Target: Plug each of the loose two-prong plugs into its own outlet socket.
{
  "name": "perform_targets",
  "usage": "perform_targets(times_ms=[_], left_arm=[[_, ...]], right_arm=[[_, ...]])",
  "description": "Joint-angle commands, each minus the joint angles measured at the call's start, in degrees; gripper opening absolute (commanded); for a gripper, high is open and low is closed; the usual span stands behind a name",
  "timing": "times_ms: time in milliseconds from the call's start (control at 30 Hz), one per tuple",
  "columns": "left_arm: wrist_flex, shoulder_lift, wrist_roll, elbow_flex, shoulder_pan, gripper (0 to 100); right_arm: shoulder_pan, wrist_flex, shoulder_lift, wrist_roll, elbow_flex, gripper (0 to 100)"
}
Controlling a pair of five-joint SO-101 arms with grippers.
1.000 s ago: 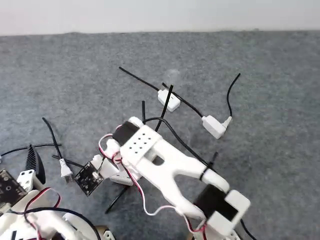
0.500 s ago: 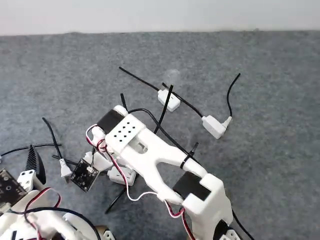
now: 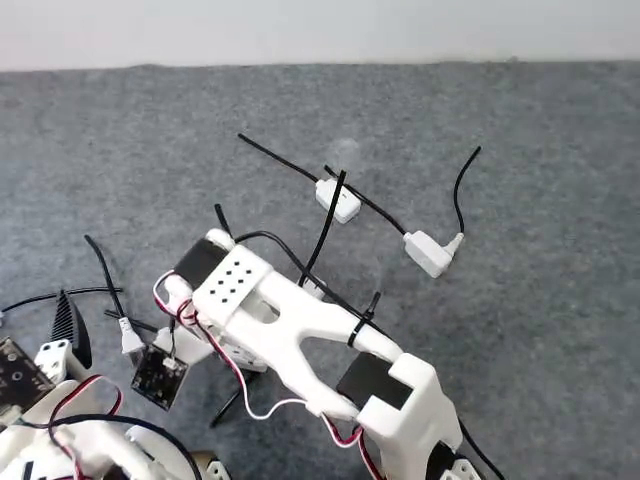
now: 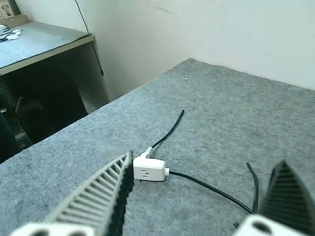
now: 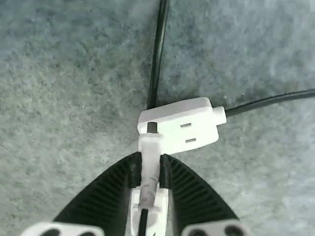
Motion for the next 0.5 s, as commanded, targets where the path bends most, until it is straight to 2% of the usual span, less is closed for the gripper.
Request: perform_targets(times_ms=[0,467], left_arm=[[0.09,-0.79,-0.7,-1.71,-0.18,41],[0.09,-0.79,-0.7,-1.63,0.0,41]], right_arm=[[-0.75,0.31,-0.66,3.16,-3.08,0.9],[1.27,1.54,4.26,6.86,-7.3,0.9]])
